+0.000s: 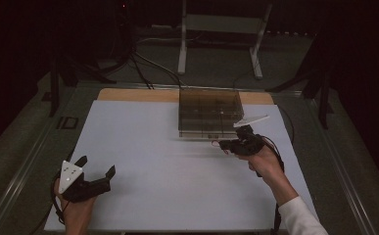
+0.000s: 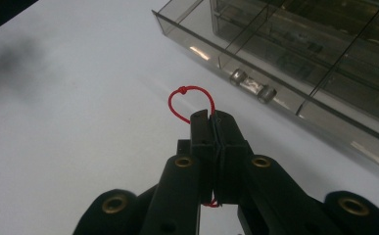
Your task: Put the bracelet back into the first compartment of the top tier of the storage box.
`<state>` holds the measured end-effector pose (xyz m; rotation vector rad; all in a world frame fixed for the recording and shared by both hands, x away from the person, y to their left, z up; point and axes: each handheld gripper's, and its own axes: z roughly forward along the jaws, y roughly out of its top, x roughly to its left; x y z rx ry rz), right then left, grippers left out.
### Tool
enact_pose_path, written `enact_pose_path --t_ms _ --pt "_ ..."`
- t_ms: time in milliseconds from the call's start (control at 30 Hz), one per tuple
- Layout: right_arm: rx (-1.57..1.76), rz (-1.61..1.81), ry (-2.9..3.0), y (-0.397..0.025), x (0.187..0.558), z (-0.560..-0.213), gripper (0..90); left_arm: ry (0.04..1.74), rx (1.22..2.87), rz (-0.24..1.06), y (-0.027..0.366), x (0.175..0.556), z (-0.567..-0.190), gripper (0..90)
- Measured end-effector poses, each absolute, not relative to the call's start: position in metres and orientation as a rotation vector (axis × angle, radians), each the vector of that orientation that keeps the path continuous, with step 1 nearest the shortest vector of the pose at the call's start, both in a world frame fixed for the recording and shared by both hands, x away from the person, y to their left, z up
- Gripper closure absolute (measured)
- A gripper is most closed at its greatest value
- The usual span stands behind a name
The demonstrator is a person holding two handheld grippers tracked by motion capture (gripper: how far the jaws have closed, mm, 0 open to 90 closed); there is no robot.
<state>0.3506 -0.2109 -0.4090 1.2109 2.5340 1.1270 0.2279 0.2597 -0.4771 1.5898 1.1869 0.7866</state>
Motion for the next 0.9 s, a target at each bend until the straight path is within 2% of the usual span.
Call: enact_pose_path --t_ms 900 --pt "1.224 1.124 2.510 -0.210 0.371 -0.389 89.3 1.188 1.593 0.784 0.260 0.228 -0.478 1.1"
